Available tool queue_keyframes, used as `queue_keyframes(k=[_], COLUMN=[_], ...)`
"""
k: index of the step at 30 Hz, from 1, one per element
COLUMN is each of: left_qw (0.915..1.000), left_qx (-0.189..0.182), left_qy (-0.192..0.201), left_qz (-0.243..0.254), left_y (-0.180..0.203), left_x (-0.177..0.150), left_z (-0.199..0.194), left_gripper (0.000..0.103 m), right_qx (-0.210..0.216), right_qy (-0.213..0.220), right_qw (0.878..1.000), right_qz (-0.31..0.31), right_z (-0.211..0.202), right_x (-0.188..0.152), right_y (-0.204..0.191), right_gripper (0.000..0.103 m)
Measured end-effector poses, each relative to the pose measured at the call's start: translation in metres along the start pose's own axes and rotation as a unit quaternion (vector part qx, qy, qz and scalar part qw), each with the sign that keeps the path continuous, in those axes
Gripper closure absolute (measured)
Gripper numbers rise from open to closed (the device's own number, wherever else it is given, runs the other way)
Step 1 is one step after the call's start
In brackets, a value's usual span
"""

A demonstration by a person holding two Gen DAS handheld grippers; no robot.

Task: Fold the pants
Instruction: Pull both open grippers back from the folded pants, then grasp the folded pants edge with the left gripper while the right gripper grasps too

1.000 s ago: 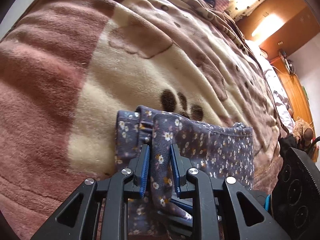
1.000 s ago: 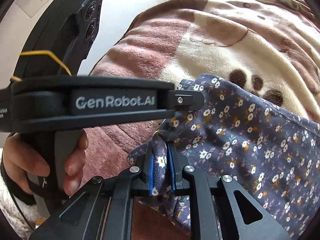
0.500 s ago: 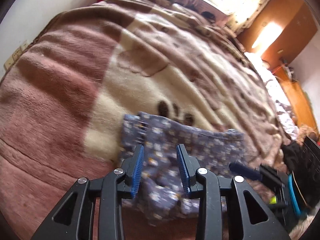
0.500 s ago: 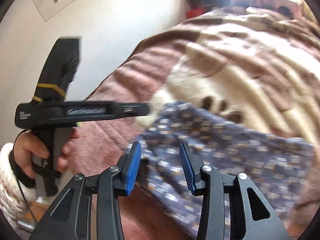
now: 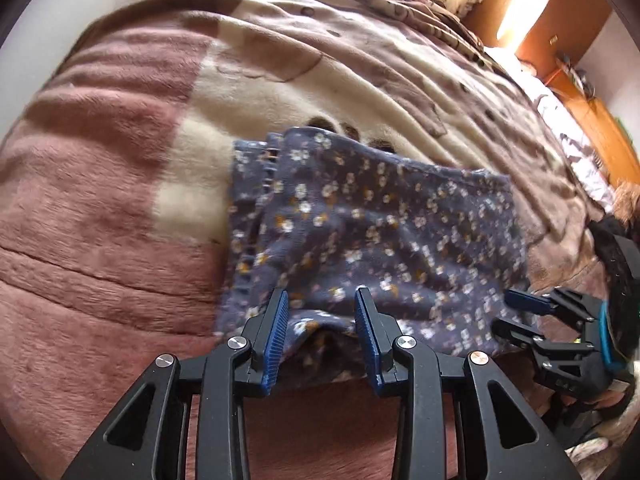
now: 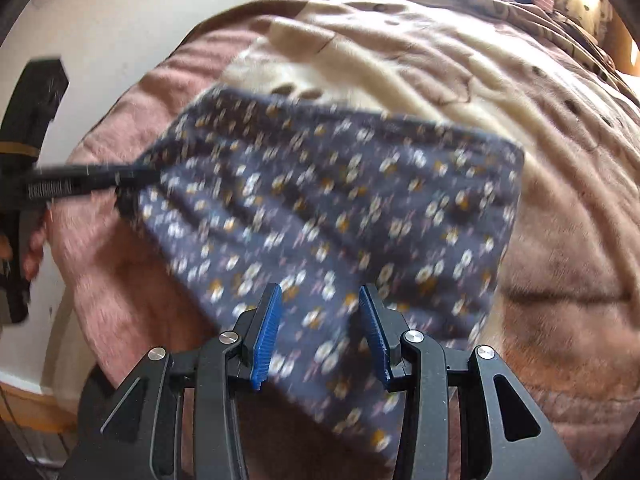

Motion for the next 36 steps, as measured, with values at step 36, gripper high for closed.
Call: queue_keyframes(k=[36], left_qw=[0.9904], left_qx=[0.101], left_qy=[0.094], left_qz=[-0.013], left_y=[0.058], left_x=[-0.017], left_z=[-0.038], left_gripper=[0.055], right_qx=[-0.032], right_qy=[0.084], right_qw=[0.989], right_qz=[0.119], right_z=[-0.084], right_x=[-0.029], right_y=[0.032], right_gripper=[0.051])
Point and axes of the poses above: each gripper's, at about its wrist camera, not at the fingertips, and z roughly the way its jaws point, y to its right, x to its top, the point moved 5 cm from there along z, roughly the way its jaws point, and after that the axes turned 4 degrees about y, right-handed, at the moved point
